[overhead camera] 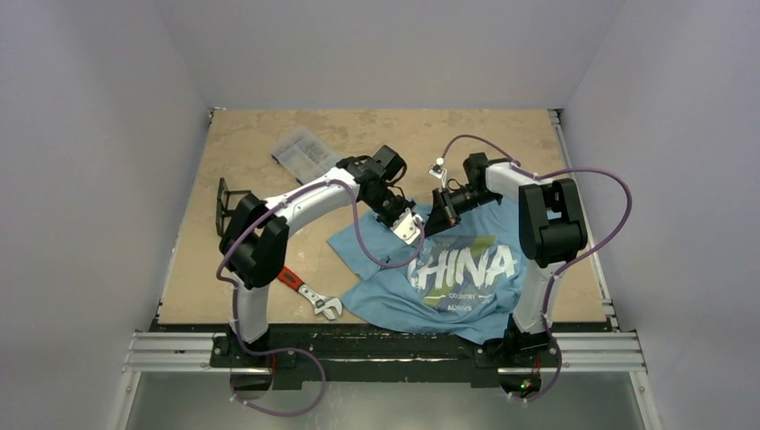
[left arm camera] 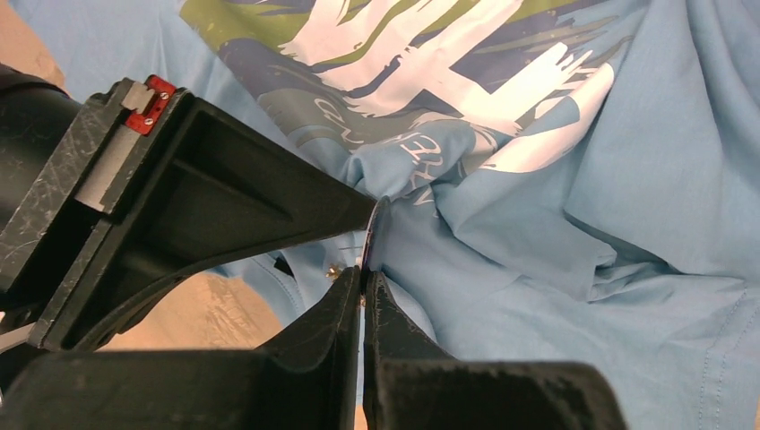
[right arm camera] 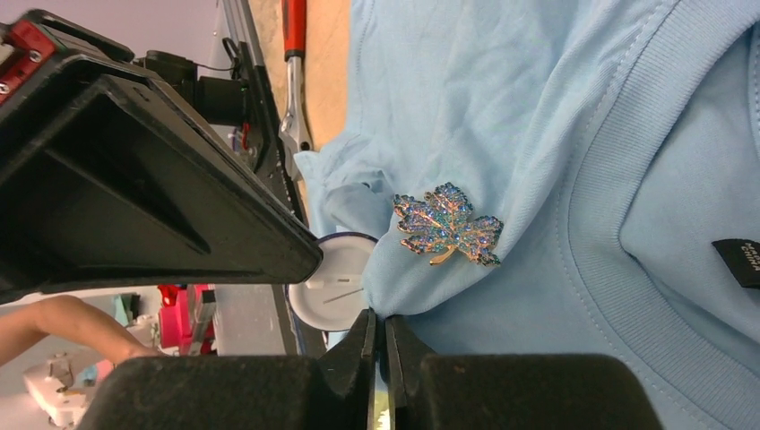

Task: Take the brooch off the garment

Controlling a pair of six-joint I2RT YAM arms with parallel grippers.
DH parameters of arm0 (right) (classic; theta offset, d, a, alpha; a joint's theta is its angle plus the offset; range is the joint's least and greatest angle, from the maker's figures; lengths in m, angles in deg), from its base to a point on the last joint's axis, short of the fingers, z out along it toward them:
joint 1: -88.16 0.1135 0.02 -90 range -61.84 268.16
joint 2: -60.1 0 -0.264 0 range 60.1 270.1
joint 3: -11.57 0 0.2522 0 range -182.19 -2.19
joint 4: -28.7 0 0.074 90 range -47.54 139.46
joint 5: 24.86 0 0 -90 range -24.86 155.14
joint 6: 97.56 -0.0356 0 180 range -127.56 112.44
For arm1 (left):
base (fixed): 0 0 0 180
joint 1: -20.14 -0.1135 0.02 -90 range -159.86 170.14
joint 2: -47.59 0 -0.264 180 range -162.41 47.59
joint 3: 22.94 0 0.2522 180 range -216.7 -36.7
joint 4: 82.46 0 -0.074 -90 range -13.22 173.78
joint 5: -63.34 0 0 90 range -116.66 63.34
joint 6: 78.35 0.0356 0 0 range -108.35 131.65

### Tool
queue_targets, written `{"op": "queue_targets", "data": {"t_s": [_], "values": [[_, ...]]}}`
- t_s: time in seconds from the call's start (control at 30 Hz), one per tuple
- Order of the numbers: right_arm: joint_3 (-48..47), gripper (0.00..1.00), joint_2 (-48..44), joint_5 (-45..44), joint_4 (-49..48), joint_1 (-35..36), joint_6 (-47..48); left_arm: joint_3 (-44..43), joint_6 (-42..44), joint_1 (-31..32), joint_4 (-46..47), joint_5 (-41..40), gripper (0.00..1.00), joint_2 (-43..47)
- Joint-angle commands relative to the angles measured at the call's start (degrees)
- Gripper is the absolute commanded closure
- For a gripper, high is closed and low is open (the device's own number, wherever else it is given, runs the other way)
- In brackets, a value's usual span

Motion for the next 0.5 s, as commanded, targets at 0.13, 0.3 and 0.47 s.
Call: {"op": "queue_targets", "data": {"t_s": [0.13, 0.3, 0.47], "values": [[-2.8, 1.0, -1.6, 3.6, 2.5, 0.5, 2.9, -10.8, 0.6, 0.5, -13.7, 2.7, 1.0, -5.4], [-3.5, 1.0, -1.7, 4.0, 3.7, 0.5, 3.7, -15.4, 1.3, 0.5, -21.0, 2.9, 1.0, -8.7], [-4.4, 0.9, -1.6, 4.3, 4.9, 0.5, 4.6, -15.9, 0.5, 0.5, -21.2, 2.9, 1.0, -9.4]]}}
